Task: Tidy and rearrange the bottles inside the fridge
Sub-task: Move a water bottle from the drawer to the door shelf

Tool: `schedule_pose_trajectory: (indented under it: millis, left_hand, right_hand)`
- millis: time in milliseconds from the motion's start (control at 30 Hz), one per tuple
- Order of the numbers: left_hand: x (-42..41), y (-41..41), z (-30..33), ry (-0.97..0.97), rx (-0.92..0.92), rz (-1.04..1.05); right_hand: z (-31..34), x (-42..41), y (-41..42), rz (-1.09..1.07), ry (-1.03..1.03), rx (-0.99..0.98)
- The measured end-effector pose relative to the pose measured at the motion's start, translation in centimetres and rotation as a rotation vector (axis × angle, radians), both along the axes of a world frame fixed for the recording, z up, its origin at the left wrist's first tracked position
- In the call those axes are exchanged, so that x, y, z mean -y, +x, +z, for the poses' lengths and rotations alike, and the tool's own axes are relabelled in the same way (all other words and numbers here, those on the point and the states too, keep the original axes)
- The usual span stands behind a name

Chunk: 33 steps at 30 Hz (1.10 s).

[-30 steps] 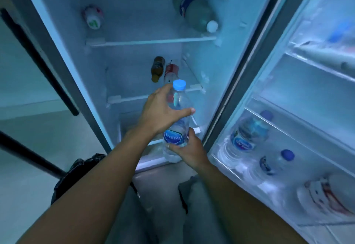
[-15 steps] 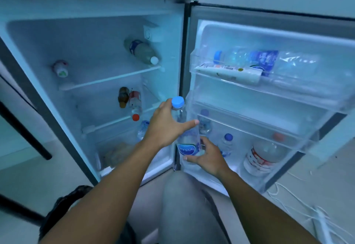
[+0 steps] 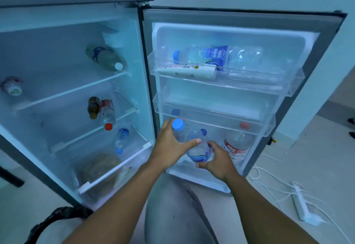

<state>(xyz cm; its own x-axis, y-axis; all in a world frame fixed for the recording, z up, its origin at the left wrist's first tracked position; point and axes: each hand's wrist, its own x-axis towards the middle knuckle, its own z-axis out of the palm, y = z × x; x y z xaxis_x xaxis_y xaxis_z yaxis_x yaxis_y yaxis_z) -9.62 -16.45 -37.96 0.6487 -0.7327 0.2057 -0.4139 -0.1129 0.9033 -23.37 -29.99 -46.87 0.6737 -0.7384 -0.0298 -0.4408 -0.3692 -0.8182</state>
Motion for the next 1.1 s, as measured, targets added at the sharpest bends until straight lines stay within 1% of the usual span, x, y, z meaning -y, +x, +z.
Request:
schedule_pose_trajectory:
  millis: [167, 333, 433, 567, 633, 733, 800, 900, 933, 1000, 1100]
  left_hand:
    - [1.9, -0.7, -1.8, 0.047, -0.004, -0.027]
    - [3.9, -0.6, -2.8, 0.044, 0.03, -0.005]
    - [4.5, -0.9, -3.7, 0.033, 0.054, 0.013]
    - [5.5, -0.9, -4.8, 0.035, 0.05, 0.034]
    - [6.3, -0.7, -5.3, 0.081, 0.083, 0.0]
    - [7.5, -0.7, -6.4, 0.182, 0.184, -0.089]
    - [8.4, -0.9, -7.1, 0.213, 0.201, -0.117]
    - [9.0, -0.9, -6.9, 0.218, 0.235, -0.097]
    - [9.7, -1.1, -7.6, 0.245, 0.229, -0.098]
    - [10.4, -1.1, -7.2, 0.275, 0.253, -0.089]
    - [11.3, -1.4, -6.7, 0.34, 0.28, -0.08]
  right_hand:
    - [-1.5, 0.7, 0.0, -0.082, 0.031, -0.022]
    - [-3.1, 0.3, 0.7, -0.206, 0.054, 0.056]
    - [-4.2, -0.2, 1.4, -0.271, 0.047, 0.069]
    - [-5.5, -0.3, 2.2, -0.291, 0.076, 0.093]
    - [-6.1, -0.2, 2.4, -0.299, 0.11, 0.097]
    - [-7.1, -0.1, 2.5, -0.33, 0.177, 0.101]
    - [-7.6, 0.0, 2.7, -0.35, 0.202, 0.1]
    - [-7.3, -0.1, 2.9, -0.368, 0.221, 0.108]
    - [-8.3, 0.2, 2.8, -0.382, 0.247, 0.096]
    - [-8.2, 0.4, 3.1, -0.418, 0.28, 0.129]
    - [-7.9, 0.6, 3.3, -0.422, 0.287, 0.11]
